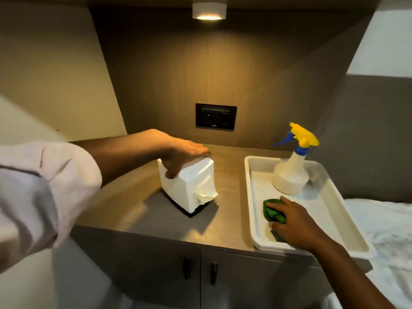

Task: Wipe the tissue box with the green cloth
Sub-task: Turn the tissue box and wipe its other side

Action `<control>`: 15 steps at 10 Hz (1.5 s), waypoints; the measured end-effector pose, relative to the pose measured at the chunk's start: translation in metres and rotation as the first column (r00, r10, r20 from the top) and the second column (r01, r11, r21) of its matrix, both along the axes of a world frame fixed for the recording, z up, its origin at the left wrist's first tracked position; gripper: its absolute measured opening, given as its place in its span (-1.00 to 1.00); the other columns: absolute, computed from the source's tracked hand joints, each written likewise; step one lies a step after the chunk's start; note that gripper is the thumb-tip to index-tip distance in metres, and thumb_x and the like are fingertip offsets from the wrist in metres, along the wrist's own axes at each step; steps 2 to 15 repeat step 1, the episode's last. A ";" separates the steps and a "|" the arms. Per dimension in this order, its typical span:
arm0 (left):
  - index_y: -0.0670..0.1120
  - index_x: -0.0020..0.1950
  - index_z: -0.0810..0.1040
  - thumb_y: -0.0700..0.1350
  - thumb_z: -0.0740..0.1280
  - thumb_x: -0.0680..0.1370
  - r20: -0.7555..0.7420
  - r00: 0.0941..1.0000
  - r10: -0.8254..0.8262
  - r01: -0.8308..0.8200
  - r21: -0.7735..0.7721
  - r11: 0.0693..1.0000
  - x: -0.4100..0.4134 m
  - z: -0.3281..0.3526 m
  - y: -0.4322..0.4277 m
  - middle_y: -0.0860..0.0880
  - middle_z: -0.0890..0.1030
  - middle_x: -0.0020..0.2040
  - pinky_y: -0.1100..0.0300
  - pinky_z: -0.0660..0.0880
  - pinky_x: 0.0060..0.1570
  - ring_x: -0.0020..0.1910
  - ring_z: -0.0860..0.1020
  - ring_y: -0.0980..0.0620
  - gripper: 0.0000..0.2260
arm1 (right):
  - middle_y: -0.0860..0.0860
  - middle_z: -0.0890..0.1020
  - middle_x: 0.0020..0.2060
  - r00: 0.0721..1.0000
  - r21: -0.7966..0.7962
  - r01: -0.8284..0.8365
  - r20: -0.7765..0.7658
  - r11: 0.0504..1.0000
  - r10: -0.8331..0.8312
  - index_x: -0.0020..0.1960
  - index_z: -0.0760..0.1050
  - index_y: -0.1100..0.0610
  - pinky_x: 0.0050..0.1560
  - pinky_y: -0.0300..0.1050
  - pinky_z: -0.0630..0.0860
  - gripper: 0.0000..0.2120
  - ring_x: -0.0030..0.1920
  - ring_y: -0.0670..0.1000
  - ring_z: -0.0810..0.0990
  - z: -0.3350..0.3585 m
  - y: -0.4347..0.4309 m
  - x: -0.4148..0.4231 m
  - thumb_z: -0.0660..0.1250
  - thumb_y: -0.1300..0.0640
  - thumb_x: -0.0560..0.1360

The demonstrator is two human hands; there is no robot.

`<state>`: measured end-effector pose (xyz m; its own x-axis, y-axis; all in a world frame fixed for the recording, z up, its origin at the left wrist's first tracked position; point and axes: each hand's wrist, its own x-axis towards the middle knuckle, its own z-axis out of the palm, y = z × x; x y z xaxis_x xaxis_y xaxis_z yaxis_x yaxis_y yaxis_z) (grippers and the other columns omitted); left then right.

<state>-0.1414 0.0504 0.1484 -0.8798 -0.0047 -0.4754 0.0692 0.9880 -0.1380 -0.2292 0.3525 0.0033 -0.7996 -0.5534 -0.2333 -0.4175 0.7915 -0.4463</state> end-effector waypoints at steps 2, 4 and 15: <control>-0.03 0.54 0.04 -0.11 0.53 0.35 -0.026 0.963 -0.268 0.261 -0.152 0.953 -0.009 -0.004 -0.002 -0.08 0.24 0.50 0.02 0.12 0.47 0.51 0.15 -0.11 -0.09 | 0.04 0.20 0.55 1.000 -0.006 -0.016 0.009 1.000 0.016 0.43 0.32 -0.11 0.48 0.09 0.19 -0.43 0.50 0.16 0.22 -0.001 0.002 -0.001 0.39 -0.04 0.46; -0.03 0.54 0.04 -0.11 0.53 0.35 -0.026 0.963 -0.268 0.261 -0.152 0.953 -0.009 -0.004 -0.002 -0.08 0.24 0.50 0.02 0.12 0.47 0.51 0.15 -0.11 -0.09 | 0.04 0.20 0.55 1.000 -0.006 -0.016 0.009 1.000 0.016 0.43 0.32 -0.11 0.48 0.09 0.19 -0.43 0.50 0.16 0.22 -0.001 0.002 -0.001 0.39 -0.04 0.46; -0.03 0.54 0.04 -0.11 0.53 0.35 -0.026 0.963 -0.268 0.261 -0.152 0.953 -0.009 -0.004 -0.002 -0.08 0.24 0.50 0.02 0.12 0.47 0.51 0.15 -0.11 -0.09 | 0.04 0.20 0.55 1.000 -0.006 -0.016 0.009 1.000 0.016 0.43 0.32 -0.11 0.48 0.09 0.19 -0.43 0.50 0.16 0.22 -0.001 0.002 -0.001 0.39 -0.04 0.46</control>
